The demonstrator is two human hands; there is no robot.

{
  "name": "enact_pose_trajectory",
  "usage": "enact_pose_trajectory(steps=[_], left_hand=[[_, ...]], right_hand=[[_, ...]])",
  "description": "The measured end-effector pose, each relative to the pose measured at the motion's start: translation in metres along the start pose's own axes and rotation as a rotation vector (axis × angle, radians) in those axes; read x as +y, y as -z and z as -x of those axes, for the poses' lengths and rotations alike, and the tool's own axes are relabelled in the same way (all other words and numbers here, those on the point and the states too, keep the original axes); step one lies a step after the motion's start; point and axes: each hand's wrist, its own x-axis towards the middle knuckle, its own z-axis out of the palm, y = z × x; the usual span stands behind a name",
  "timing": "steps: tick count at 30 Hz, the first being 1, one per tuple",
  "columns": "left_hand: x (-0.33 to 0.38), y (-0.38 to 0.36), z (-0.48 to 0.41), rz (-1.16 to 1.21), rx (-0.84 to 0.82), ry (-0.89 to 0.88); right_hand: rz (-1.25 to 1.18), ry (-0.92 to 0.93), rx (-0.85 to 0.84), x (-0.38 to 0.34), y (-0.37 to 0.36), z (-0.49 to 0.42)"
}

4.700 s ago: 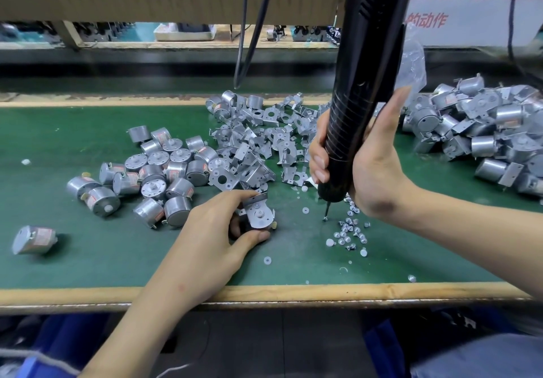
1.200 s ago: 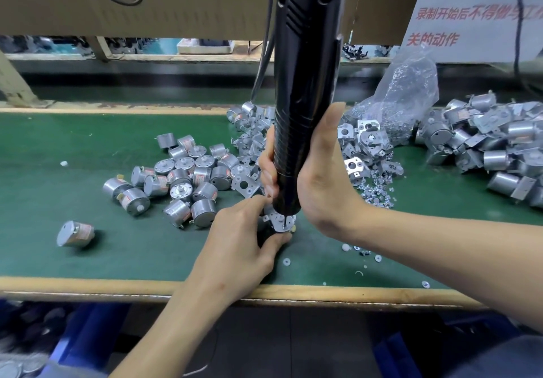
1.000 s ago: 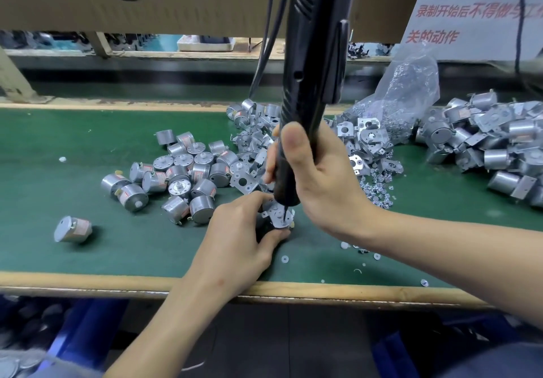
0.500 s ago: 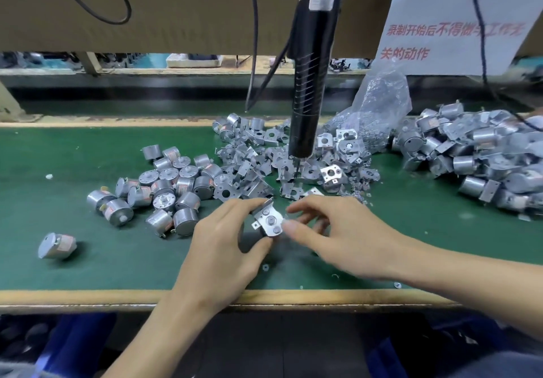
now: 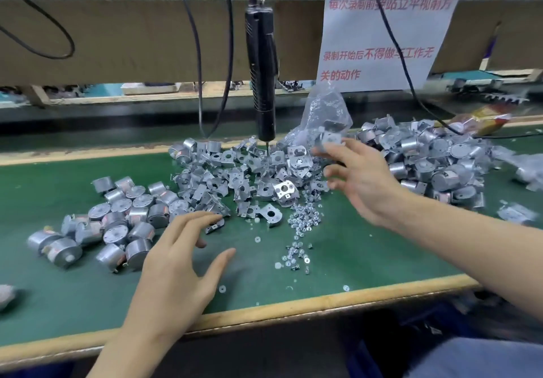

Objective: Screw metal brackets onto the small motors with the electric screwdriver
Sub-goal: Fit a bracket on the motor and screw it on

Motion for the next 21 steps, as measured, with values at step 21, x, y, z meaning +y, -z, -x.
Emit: enact_pose_trajectory(steps=[21], left_hand=[[-0.036,0.025,-0.002,-0.688,-0.101,0.372]], right_hand=[[0.416,0.299,-0.163,-0.065,-0.053,-0.030]])
